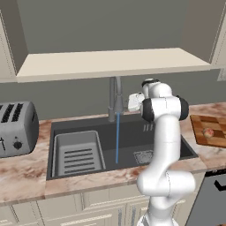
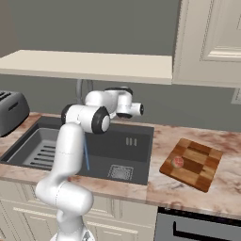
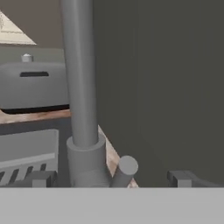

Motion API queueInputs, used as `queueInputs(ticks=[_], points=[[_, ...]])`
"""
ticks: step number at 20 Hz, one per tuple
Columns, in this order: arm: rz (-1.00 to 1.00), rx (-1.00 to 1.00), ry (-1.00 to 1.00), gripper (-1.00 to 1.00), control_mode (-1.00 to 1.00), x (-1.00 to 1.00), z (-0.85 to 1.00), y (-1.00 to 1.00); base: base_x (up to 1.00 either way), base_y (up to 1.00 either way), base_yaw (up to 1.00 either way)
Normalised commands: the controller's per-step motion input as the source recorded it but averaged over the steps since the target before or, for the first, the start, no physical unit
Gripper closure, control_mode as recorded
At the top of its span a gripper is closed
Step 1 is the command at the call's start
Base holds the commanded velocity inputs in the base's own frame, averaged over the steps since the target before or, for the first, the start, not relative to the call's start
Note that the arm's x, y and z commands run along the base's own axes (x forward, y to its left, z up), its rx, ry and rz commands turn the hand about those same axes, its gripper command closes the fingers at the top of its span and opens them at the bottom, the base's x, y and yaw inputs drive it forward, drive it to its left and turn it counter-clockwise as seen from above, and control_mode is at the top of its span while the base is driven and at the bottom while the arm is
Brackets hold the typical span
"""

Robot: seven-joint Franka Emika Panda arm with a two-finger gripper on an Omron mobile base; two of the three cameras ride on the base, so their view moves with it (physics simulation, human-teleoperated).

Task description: Pick the peach from the sink and place it on the cutting board to airdry. Then turn off the sink faucet.

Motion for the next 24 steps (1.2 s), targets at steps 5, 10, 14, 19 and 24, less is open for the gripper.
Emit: queueInputs(ticks=[5, 10, 14, 19, 24], points=[[0.26, 0.0, 0.09, -1.0, -1.0, 0.41, -0.03, 1.0, 0.0, 0.0, 0.0], [0.24, 0.0, 0.08, -1.0, -1.0, 0.4, -0.05, 1.0, 0.0, 0.0, 0.0], [0.2, 0.0, 0.05, -1.0, -1.0, 0.39, -0.12, 1.0, 0.0, 0.0, 0.0], [0.12, 0.0, 0.02, -1.0, -1.0, 0.46, -0.17, 1.0, 0.0, 0.0, 0.0], [0.04, -0.03, 0.01, -1.0, -1.0, 0.57, -0.23, 1.0, 0.0, 0.0, 0.0]])
